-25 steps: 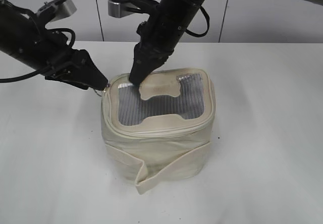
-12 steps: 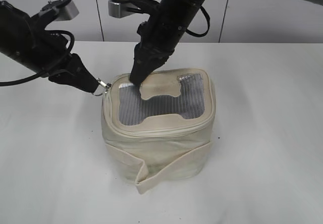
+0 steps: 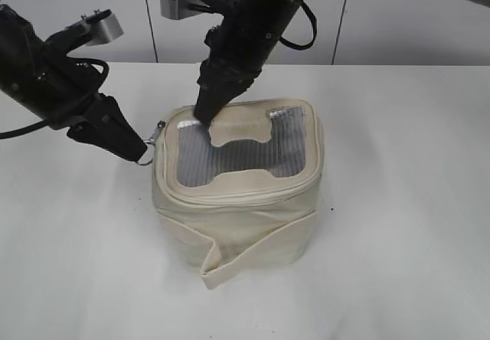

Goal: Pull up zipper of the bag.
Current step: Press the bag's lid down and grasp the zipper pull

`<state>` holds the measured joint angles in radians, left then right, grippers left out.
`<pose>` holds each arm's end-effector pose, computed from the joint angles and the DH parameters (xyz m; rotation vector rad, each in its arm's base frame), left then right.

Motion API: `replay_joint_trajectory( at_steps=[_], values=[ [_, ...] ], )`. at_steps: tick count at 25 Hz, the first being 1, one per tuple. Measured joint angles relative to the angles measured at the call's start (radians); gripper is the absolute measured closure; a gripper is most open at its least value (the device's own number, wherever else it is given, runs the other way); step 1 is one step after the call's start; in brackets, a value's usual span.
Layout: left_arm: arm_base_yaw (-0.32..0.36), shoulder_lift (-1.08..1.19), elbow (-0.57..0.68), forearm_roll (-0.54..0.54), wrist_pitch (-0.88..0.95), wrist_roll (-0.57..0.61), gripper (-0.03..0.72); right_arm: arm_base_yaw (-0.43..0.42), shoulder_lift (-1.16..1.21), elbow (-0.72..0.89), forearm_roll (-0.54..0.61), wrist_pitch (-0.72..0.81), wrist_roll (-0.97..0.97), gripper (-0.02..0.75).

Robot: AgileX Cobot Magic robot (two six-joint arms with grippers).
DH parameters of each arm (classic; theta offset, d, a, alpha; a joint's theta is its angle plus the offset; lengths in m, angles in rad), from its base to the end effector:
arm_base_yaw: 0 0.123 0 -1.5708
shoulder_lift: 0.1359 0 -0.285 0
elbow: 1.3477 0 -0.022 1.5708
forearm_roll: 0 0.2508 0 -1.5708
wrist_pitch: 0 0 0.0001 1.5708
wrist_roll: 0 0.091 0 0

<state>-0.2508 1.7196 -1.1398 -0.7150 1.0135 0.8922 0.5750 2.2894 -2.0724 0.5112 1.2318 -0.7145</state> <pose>0.3034 -0.1300 0.2232 1.0463 2.5722 -0.8099 0.3856 0.2999 0.2213 -1.5546 2.3532 0.6971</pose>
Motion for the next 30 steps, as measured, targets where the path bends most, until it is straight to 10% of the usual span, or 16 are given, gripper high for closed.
replay_joint_trajectory(
  at_steps=[13, 30],
  values=[
    [-0.019, 0.0, -0.003, 0.023, 0.151, -0.074, 0.69, 0.005, 0.002, -0.024, -0.035, 0.0, 0.031, 0.697],
    [-0.262, -0.071, -0.003, 0.169, 0.171, -0.326, 0.69, 0.005, 0.002, -0.024, -0.039, 0.0, 0.048, 0.697]
  ],
)
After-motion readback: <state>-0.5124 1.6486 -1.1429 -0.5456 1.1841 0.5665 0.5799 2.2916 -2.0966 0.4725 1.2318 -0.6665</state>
